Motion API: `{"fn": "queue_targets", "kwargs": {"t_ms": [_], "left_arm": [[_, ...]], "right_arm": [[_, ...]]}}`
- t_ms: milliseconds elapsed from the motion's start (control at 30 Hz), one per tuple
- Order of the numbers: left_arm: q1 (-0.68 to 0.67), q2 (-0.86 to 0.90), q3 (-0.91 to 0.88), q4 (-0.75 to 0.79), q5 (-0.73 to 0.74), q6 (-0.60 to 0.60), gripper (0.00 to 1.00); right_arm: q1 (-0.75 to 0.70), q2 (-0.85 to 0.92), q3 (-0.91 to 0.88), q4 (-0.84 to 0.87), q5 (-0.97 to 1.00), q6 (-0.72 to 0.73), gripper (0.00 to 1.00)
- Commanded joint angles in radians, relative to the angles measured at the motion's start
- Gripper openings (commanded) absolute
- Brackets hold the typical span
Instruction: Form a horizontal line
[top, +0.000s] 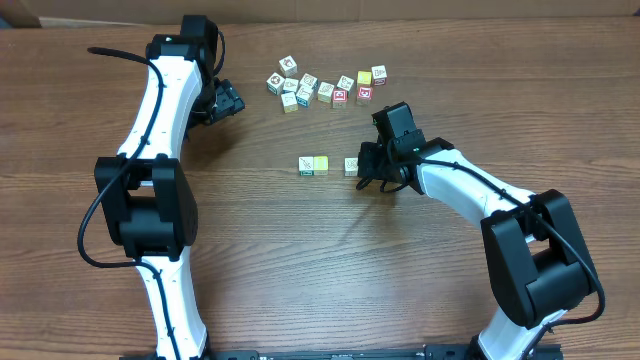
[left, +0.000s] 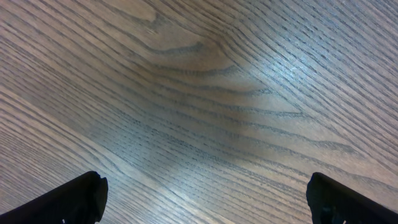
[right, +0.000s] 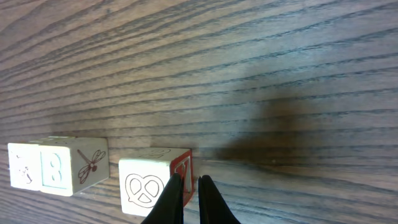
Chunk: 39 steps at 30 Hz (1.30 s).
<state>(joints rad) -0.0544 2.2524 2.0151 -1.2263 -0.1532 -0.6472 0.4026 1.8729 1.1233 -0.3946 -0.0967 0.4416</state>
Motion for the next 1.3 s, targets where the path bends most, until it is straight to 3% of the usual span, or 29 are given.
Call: {"fn": "queue_targets", "kwargs": {"t_ms": [0,1267], "left_arm": [[-0.003,0.010,0.018,0.001,-0.004,0.008,1.00],[-0.003,0.010,0.018,0.001,-0.004,0.008,1.00]], "right_arm": [[0.002,-0.011,-0.007,0.005,0.009,0.003,0.06],[0.002,-0.011,-0.011,-0.010,0.004,0.004,0.10]]}}
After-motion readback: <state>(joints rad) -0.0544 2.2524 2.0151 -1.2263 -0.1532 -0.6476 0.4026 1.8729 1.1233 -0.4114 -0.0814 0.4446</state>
